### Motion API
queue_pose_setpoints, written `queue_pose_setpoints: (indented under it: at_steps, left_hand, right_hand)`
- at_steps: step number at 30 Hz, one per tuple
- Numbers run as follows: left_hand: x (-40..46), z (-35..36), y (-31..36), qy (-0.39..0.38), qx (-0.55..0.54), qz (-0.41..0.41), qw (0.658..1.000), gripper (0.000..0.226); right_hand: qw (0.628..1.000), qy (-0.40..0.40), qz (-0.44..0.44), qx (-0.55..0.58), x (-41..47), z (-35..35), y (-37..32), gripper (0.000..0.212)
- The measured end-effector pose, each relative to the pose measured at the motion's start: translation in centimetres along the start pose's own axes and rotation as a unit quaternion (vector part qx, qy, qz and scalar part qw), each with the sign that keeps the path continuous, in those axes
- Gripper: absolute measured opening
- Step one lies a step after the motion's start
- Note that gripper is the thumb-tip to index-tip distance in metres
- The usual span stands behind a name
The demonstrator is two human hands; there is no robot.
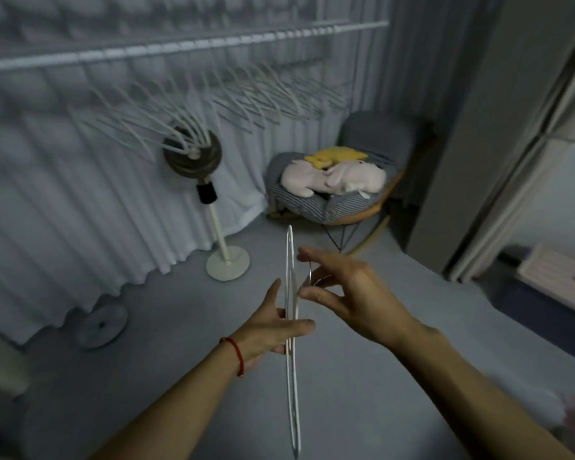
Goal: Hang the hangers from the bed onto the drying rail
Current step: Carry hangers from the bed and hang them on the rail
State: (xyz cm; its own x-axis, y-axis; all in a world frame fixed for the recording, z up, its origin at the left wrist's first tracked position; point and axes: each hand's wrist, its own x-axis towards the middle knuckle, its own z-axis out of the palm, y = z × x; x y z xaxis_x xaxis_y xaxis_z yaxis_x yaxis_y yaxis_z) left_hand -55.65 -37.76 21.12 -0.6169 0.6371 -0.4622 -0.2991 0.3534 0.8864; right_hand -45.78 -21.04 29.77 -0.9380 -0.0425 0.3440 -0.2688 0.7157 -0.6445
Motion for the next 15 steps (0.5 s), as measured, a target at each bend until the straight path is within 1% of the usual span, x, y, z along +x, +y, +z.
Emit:
queue_pose_setpoints:
  at_steps: [6,8,10,12,13,15]
  left_hand:
    - [-0.4,-10.2,-1.5,0.036,-0.043,0.005,0.998,0.117]
    - [-0.3,-13.3,-2.2,0.047,-0.062,0.006,0.997,0.117]
    - [-0.3,-16.2,-2.5,0.065,-0.097,-0.001,0.993,0.119]
    - [0.0,-19.0,-2.5,0.108,-0.148,-0.015,0.983,0.115]
    - [0.1,-20.4,-2.3,0.138,-0.175,-0.022,0.975,0.112]
    - [0.9,-23.1,-1.8,0.217,-0.208,-0.020,0.954,0.106]
  right_hand:
    - [0.998,-0.050,-0.048,-0.008,8.9,6.7,-2.6,0.065]
    - [0.997,-0.064,-0.053,0.009,11.5,8.9,-3.2,0.072]
    - [0.997,-0.066,-0.015,0.043,13.6,11.1,-3.4,0.077]
    - [0.994,-0.074,0.053,0.061,15.1,13.5,-2.9,0.066]
    - [0.989,-0.098,0.089,0.062,15.7,14.8,-2.3,0.061]
    - [0.966,-0.184,0.156,0.089,17.0,17.4,-1.2,0.060]
